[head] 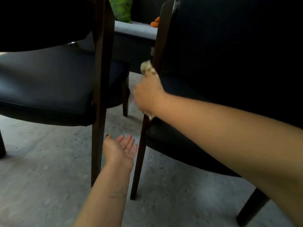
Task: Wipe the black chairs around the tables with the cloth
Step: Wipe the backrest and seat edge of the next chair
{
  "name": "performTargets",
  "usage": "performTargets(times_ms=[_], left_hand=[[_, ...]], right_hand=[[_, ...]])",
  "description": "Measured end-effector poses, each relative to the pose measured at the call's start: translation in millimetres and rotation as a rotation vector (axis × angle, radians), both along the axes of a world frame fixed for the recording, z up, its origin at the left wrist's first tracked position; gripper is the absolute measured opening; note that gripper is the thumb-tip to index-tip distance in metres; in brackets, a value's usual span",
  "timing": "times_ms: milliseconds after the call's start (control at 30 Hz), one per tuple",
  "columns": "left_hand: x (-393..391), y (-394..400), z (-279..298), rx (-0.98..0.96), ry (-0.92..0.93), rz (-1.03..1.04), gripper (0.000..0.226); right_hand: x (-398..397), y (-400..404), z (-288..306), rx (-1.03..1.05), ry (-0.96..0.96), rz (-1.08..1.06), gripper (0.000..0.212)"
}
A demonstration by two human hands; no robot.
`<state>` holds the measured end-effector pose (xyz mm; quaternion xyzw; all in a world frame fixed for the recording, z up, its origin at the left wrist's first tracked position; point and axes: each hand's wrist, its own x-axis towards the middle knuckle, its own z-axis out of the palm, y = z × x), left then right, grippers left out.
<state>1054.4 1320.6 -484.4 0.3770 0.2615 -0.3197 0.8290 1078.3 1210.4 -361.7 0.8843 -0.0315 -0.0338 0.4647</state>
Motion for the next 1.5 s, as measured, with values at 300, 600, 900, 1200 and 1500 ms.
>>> performTargets(times_ms=[300, 600, 900, 1200, 1500], left_hand=[[2.5, -0.4, -3.0, -0.018, -0.032, -0.022, 0.051], [3.6, 5.0, -4.0, 0.059, -0.093, -0.061, 0.042], [-31.3, -35.0, -6.4, 0.561, -0.821, -0.196, 0.013], [-54.9, -52.2, -3.9, 0.765, -1.561, -0.176, 0.031], [-105.4, -102.0, 18.5, 1.016, -1.738, -0.55, 0.05]], right_hand=[[19.5, -9.3, 22.6, -0.147, -0.029, -0.12, 0.047], [-56.0, -14.5, -58.5, 0.74, 0.154, 0.312, 0.03], [-125.2, -47.6, -70.1, 1.129, -0.161, 0.127, 0.047], [-154.2, -54.4, -74.0, 1.008, -0.199, 0.022, 0.056], [-249.1, -106.0, -83.1, 1.117, -0.359, 0.028, 0.054]])
